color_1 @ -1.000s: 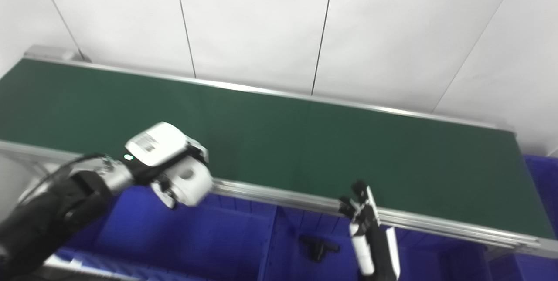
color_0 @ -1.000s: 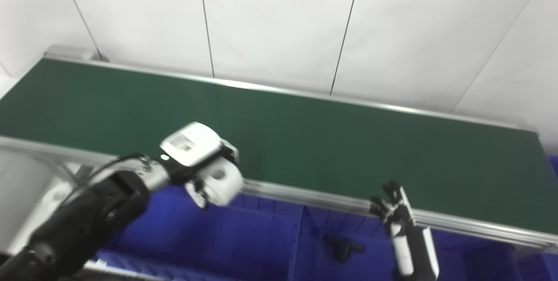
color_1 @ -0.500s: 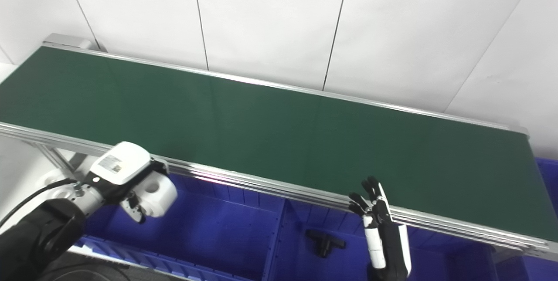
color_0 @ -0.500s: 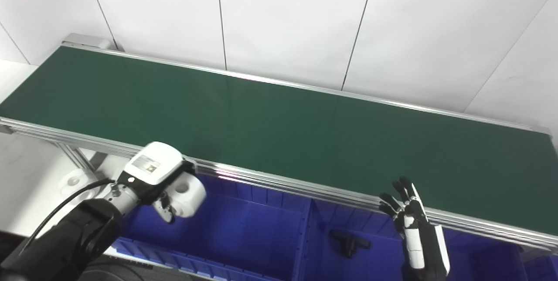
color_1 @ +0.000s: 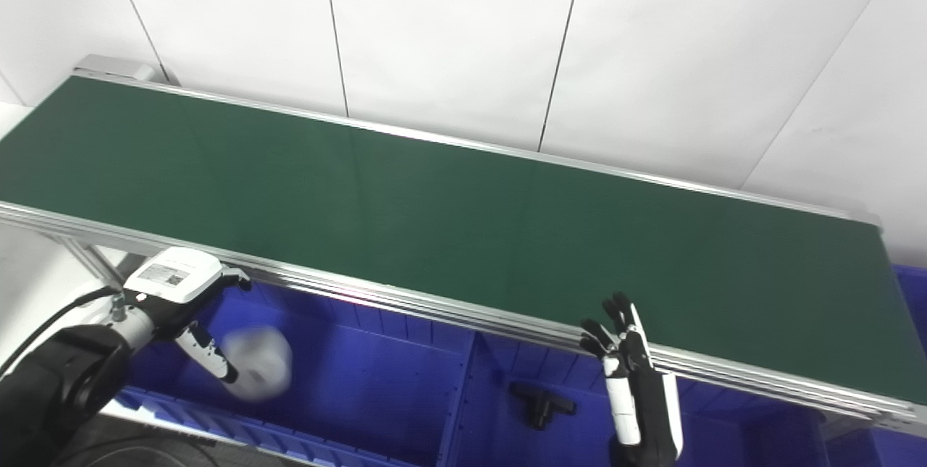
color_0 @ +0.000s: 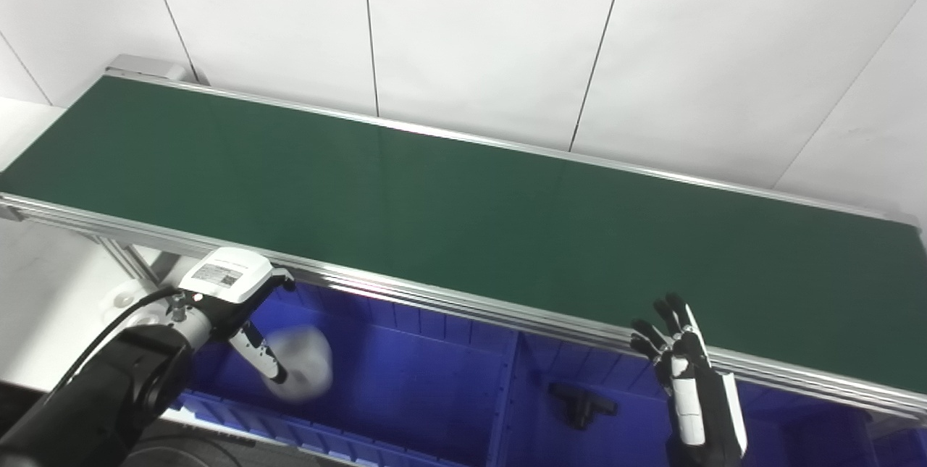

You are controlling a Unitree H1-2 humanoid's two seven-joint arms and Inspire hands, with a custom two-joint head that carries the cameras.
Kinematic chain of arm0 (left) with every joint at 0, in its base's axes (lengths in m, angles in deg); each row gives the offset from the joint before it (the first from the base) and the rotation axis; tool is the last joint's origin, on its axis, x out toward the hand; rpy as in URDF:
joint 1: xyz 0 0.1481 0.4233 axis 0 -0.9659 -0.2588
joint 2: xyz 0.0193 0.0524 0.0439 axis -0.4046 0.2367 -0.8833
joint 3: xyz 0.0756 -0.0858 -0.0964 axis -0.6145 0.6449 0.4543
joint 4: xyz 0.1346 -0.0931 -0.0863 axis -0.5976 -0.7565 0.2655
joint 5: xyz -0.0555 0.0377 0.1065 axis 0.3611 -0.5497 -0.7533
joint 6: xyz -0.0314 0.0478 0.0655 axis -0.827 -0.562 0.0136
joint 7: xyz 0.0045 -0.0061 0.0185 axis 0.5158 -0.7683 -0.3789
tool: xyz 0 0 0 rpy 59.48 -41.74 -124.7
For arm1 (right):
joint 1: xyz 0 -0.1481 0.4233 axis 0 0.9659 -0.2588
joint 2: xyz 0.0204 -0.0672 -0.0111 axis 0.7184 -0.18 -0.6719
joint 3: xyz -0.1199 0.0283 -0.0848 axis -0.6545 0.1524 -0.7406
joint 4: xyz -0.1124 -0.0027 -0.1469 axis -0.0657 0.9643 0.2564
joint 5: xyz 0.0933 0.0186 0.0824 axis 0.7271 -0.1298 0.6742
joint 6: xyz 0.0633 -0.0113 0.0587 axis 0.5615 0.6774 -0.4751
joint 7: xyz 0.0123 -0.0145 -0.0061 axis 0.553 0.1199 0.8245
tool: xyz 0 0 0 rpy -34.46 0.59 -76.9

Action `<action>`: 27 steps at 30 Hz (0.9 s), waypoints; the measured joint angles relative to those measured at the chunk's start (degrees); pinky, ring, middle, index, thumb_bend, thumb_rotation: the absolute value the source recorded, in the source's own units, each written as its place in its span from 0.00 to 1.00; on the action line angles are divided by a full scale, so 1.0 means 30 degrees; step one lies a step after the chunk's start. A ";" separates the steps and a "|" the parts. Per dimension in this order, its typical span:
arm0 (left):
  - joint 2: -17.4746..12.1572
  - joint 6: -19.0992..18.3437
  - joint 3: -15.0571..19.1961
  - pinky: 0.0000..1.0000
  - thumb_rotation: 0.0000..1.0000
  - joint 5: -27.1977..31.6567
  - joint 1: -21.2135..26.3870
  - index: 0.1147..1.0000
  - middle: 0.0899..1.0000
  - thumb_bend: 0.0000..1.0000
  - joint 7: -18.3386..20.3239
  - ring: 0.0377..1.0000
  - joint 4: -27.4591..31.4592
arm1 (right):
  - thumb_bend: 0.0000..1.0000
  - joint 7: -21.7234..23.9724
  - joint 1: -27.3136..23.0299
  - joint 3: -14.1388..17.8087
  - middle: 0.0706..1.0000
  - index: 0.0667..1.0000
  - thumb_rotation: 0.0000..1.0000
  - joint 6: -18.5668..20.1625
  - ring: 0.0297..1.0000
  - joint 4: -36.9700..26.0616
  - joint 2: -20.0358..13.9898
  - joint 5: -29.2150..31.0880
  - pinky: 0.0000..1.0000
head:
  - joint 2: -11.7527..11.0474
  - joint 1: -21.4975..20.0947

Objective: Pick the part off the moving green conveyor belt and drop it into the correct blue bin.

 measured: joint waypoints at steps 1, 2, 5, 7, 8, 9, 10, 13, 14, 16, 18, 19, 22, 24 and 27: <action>-0.0013 -0.0199 0.0013 1.00 0.73 0.0197 -0.0020 1.00 1.00 1.00 0.0430 1.00 0.0270 | 0.74 0.0006 -0.0004 -0.0002 0.94 0.96 0.87 0.0000 0.84 0.0000 0.0002 0.0008 0.81 | 0.0000 0.0000; -0.0013 -0.0300 0.0028 1.00 0.72 0.0345 -0.0045 1.00 1.00 1.00 0.0964 1.00 0.0548 | 0.74 0.0007 -0.0007 -0.0004 0.94 0.96 0.87 0.0000 0.84 -0.0001 0.0012 0.0015 0.81 | 0.0000 0.0000; -0.0015 -0.0647 0.0034 1.00 0.74 0.0597 -0.0051 1.00 1.00 1.00 0.1952 1.00 0.1046 | 0.74 0.0005 -0.0014 -0.0007 0.94 0.96 0.87 0.0000 0.84 0.0004 0.0045 0.0010 0.81 | 0.0000 0.0000; -0.0053 -0.0767 0.0091 1.00 0.74 0.0759 -0.0050 1.00 1.00 1.00 0.2465 1.00 0.1338 | 0.74 0.0002 -0.0025 -0.0007 0.94 0.97 0.88 0.0000 0.84 0.0014 0.0044 -0.0017 0.81 | 0.0000 -0.0029; -0.0055 -0.0771 0.0140 1.00 0.74 0.0843 -0.0052 1.00 1.00 1.00 0.2512 1.00 0.1387 | 0.75 0.0000 -0.0035 -0.0010 0.94 0.97 0.88 0.0000 0.84 0.0014 0.0045 -0.0042 0.81 | 0.0029 -0.0087; -0.0054 -0.0772 0.0255 1.00 0.74 0.1174 -0.0061 1.00 1.00 1.00 0.2524 1.00 0.1491 | 0.76 -0.0003 -0.0045 -0.0010 0.94 0.96 0.87 0.0000 0.84 0.0014 0.0045 -0.0076 0.81 | 0.0029 -0.0088; -0.0053 -0.0759 0.0431 1.00 0.72 0.1589 -0.0118 1.00 1.00 1.00 0.2554 1.00 0.1777 | 0.76 -0.0006 -0.0049 -0.0008 0.94 0.96 0.87 0.0000 0.84 0.0011 0.0053 -0.0097 0.80 | 0.0058 -0.0233; 0.0079 -0.0691 0.1358 1.00 0.65 0.4419 -0.0287 1.00 1.00 1.00 0.2549 1.00 0.3150 | 0.76 -0.0039 -0.0048 -0.0009 0.94 0.96 0.87 0.0000 0.83 0.0017 0.0103 -0.0181 0.80 | 0.0117 -0.0756; 0.0302 -0.0662 0.1814 1.00 0.63 0.5813 -0.0292 0.98 1.00 1.00 0.2542 1.00 0.3713 | 0.76 -0.0076 -0.0047 -0.0013 0.93 0.96 0.87 0.0001 0.83 0.0028 0.0120 -0.0249 0.79 | 0.0117 -0.0762; 0.1064 -0.0576 0.2566 0.96 0.63 0.8539 -0.0220 0.95 0.99 1.00 0.2545 1.00 0.4421 | 0.77 -0.0104 -0.0049 -0.0038 0.93 0.96 0.87 0.0002 0.83 0.0191 0.0154 -0.0338 0.80 | 0.0175 -0.1549; 0.2042 -0.0262 0.2952 0.97 0.69 1.1287 -0.0163 0.94 0.98 1.00 0.2508 1.00 0.4528 | 0.77 -0.0145 0.0007 -0.0060 0.93 0.97 0.86 0.0004 0.83 0.0435 0.0202 -0.0377 0.80 | 0.0234 -0.2895; 0.2620 0.0057 0.3070 0.99 0.69 1.2600 -0.0165 0.94 0.98 1.00 0.2479 1.00 0.4514 | 0.76 -0.0168 0.0044 -0.0075 0.93 0.97 0.86 0.0003 0.83 0.0495 0.0228 -0.0408 0.80 | 0.0205 -0.3799; 0.4836 0.1635 0.3377 0.97 0.73 1.6410 -0.0009 0.96 0.97 1.00 0.1754 0.98 0.4432 | 0.76 -0.0519 0.0067 -0.0239 0.94 0.97 0.87 0.0002 0.84 0.0541 0.0460 -0.0924 0.81 | 0.0117 -0.4773; 0.6759 0.3096 0.3524 0.95 0.75 1.8029 0.0629 0.96 0.97 0.99 0.0446 0.98 0.4329 | 0.76 -0.0832 -0.0023 -0.0536 0.94 0.97 0.87 0.0001 0.85 0.0539 0.0866 -0.1330 0.82 | 0.0059 -0.5471; 0.8472 0.3743 0.3498 0.95 0.79 1.8209 0.1754 0.99 0.99 0.95 -0.1150 0.97 0.3490 | 0.77 -0.1040 -0.0184 -0.1062 0.95 0.96 0.87 0.0001 0.85 0.0520 0.1603 -0.1927 0.84 | 0.0059 -0.6820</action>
